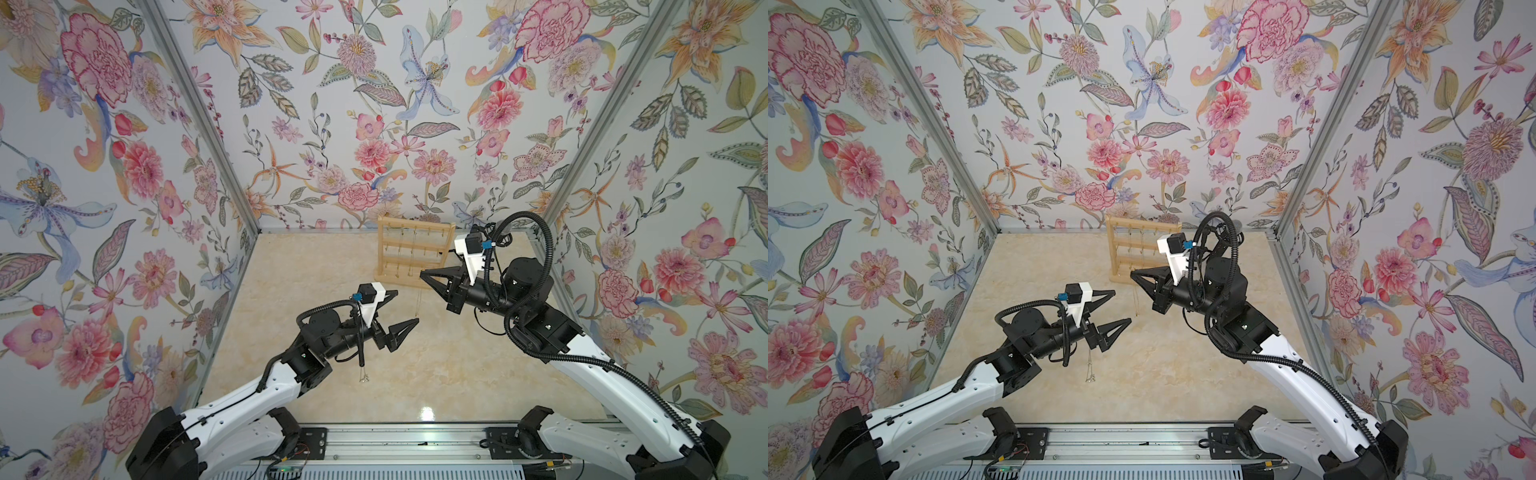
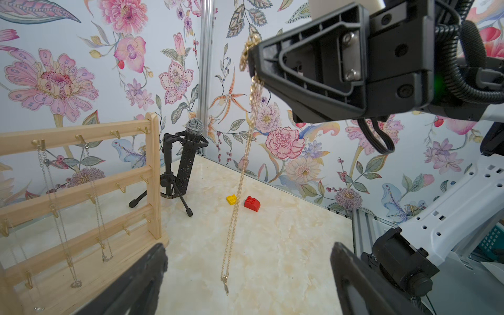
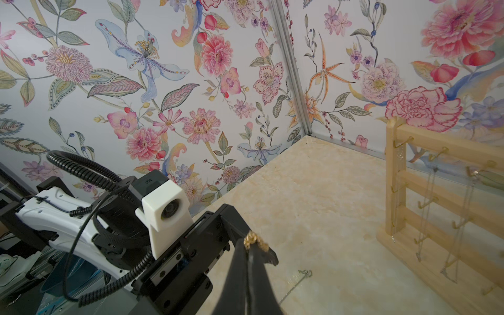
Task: Take the necklace off the jewelry display stand
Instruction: Take off the necklace from the stand, then place the necklace at the center of the board.
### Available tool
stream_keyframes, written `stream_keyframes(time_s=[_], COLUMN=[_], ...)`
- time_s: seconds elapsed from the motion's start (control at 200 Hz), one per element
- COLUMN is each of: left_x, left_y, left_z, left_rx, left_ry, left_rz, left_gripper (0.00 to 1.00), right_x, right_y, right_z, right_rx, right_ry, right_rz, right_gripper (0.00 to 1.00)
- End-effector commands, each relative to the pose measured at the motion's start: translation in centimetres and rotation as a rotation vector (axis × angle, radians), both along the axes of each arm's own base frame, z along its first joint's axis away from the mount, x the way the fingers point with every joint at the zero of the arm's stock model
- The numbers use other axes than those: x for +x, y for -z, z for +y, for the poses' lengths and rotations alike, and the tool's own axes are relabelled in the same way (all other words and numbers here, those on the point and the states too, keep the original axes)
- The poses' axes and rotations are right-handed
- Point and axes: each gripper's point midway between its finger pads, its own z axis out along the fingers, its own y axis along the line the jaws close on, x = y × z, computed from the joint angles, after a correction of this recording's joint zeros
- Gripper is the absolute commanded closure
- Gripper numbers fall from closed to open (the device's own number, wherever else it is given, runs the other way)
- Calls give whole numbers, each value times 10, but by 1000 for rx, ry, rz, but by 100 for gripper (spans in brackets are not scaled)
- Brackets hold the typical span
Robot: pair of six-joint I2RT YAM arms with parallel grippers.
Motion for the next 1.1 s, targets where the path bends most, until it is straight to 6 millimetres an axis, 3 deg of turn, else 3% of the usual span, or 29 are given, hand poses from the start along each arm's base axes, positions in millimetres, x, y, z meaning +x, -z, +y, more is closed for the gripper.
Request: stream_keyframes(time_s=[0.0,0.51,0.701,1.096], left_x=[-11,7,10,15], left_y=[-23,-4,1,20], left_z=[-11,-37,-41,-47], left_rx=[-54,16,20,37], left_ry=[88,118,126,131], left_rz=[-75,-74,-62,-22], left_gripper=[9,33,54,82], right_x=[-10,-14,-13,-13], right_y=[-5,-1,0,1], right_z=[-1,2,2,1], right_rx=[17,8,6,2], right_ry=[-26,-37,-34,-27], right_rz=[7,25,24,23], right_gripper=[100,100,100,100])
